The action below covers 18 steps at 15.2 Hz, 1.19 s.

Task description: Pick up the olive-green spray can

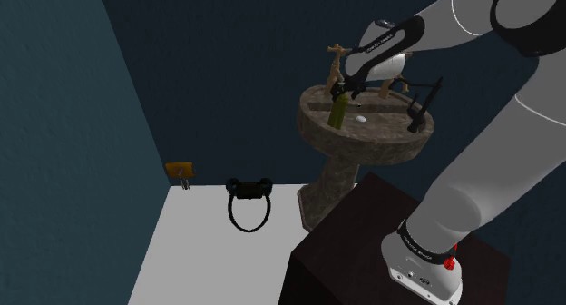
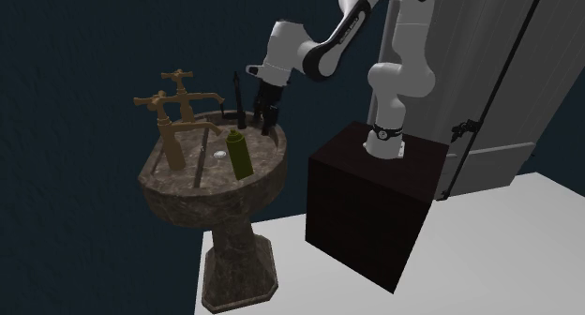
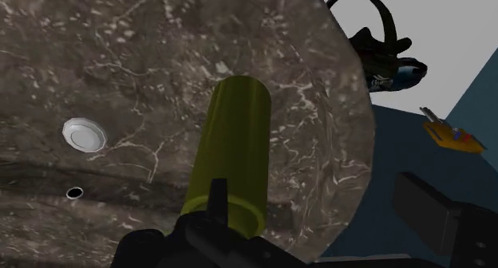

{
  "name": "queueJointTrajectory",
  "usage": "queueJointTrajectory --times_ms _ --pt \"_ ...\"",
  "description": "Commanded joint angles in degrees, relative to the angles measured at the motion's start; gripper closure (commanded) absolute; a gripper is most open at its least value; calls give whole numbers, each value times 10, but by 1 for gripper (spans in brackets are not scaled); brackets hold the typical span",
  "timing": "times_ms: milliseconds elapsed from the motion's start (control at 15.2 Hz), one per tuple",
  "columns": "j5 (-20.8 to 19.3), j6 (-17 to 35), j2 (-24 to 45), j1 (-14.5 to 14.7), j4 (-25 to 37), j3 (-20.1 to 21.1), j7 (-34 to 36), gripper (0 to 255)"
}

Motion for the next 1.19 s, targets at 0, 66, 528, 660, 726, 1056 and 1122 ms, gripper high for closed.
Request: queueJointTrajectory --times_ms 0,66,528,660,726,1056,1122 --pt "31 32 43 -5 23 -7 -21 0" --pt "50 45 63 -10 36 -9 -34 0" --pt "133 104 146 -43 74 12 -92 0" --pt "145 117 158 -49 72 20 -101 0" --pt "151 124 164 -53 72 24 -106 0" --pt "155 128 168 -55 72 27 -109 255" --pt "155 128 168 -55 72 27 -109 255"
